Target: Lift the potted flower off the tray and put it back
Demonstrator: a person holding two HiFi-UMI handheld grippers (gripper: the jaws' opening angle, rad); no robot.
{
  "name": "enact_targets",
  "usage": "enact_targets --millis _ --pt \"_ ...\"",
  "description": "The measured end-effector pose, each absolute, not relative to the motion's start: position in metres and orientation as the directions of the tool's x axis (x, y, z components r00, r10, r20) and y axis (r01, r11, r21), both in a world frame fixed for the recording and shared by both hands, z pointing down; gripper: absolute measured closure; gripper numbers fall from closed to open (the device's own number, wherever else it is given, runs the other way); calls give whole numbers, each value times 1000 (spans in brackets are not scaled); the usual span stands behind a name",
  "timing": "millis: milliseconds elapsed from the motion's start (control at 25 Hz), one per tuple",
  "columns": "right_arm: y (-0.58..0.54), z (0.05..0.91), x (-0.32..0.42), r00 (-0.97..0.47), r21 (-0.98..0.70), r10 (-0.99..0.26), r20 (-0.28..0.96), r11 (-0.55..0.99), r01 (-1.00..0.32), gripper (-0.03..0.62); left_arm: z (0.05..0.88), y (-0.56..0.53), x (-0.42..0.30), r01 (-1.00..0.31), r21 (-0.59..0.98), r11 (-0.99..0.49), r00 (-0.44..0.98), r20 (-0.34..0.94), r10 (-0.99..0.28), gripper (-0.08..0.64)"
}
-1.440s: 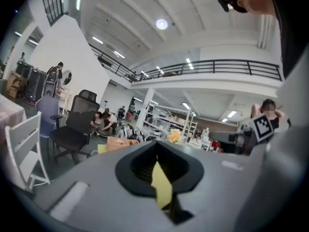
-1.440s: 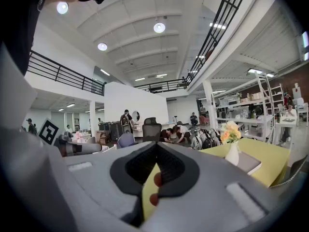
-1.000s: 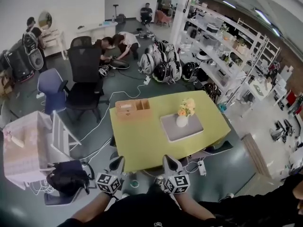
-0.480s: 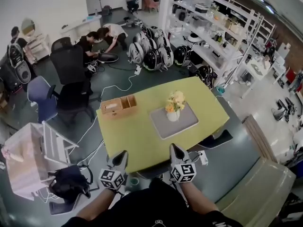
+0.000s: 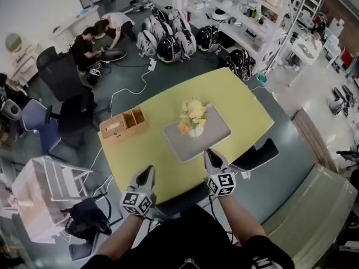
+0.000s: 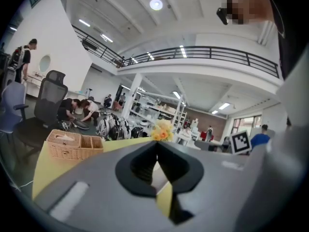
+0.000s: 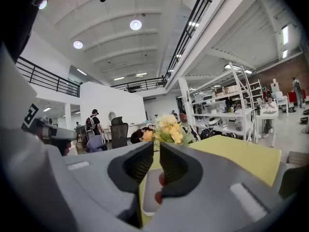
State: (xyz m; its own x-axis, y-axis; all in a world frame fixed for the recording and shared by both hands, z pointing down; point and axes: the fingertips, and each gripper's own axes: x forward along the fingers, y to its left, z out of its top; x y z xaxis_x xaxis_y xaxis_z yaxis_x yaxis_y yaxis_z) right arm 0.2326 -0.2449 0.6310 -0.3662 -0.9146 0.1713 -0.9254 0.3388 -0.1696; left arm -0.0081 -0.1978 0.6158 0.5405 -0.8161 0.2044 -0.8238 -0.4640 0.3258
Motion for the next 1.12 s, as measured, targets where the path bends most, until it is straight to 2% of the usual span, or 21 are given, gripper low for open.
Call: enact_targets --millis 40,120,280,600,880,1080,1120 --pt "-256 641 238 -370 -169 -912 176 342 -924 537 621 -206 -2 -825 325 -462 540 210 -815 552" --pt "-280 662 249 -374 -161 -908 187 347 -924 534 633 -222 10 -828 321 -459 538 223 -813 552" --pt "-326 708 258 -405 -131 -885 228 384 -914 477 655 -242 24 -837 325 -441 526 256 -811 552" --pt "-402 769 247 -417 -42 -875 245 420 -907 327 708 -234 8 -878 331 -344 457 370 -809 552" --pt "-441 794 232 -399 33 -883 247 420 -907 279 729 -230 1 -893 332 -304 428 414 -804 552" --pt "-456 802 219 -365 106 -896 254 401 -910 276 739 -230 -5 -898 331 -290 417 430 -801 552" --pt "-456 803 218 -359 113 -899 253 395 -911 293 740 -228 -6 -898 331 -290 417 431 -801 552"
